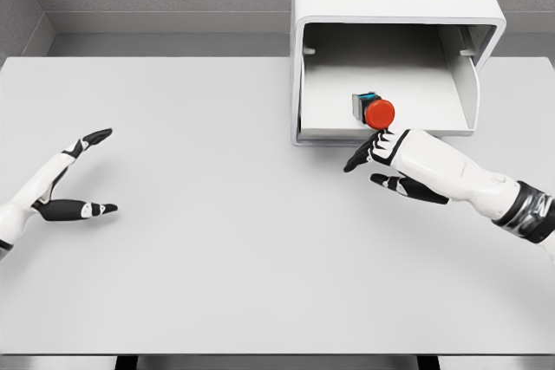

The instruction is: Slide open multi-storey tabletop storage cabinets and put open load switch and slide close multi-storey tabletop storage cabinets

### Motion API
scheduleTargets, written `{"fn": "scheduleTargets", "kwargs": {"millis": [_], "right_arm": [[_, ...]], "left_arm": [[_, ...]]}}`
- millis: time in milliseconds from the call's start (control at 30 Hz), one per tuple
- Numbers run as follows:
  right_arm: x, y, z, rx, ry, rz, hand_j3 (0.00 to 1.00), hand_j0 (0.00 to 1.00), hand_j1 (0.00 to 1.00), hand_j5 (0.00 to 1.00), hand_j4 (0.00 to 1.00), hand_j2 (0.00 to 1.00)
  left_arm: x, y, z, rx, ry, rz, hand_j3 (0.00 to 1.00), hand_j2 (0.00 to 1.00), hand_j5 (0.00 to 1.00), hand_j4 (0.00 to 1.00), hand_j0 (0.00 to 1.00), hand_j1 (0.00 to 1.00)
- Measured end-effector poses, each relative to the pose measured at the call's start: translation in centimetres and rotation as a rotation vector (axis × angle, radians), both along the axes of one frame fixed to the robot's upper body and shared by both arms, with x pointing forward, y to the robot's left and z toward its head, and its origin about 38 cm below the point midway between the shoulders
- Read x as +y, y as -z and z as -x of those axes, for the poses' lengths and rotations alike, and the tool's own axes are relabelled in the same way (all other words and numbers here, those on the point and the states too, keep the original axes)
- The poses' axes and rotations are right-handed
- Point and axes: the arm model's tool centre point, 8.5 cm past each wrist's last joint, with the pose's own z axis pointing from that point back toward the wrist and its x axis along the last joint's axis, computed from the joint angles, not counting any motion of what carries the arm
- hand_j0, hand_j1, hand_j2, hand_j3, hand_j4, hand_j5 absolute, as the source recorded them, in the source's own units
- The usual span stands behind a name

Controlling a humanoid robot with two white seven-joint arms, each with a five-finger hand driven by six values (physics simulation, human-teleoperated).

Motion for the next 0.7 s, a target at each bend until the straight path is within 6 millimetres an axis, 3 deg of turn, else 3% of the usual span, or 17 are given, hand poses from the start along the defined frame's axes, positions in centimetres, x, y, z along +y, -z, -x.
{"fn": "scheduleTargets", "kwargs": {"millis": [200, 700], "right_arm": [[0.3, 0.5, 0.1, 0.014, -0.009, 0.000, 0.66, 0.66, 0.66, 0.66, 0.66, 0.66], [-0.5, 1.0, -2.2, 0.028, 0.025, 0.030, 0.69, 0.69, 0.69, 0.69, 0.69, 0.69]], "left_arm": [[0.1, -0.1, 0.0, -0.002, -0.003, 0.002, 1.00, 1.00, 1.00, 1.00, 1.00, 1.00], [0.0, -0.1, 0.0, -0.005, -0.002, 0.002, 1.00, 1.00, 1.00, 1.00, 1.00, 1.00]]}}
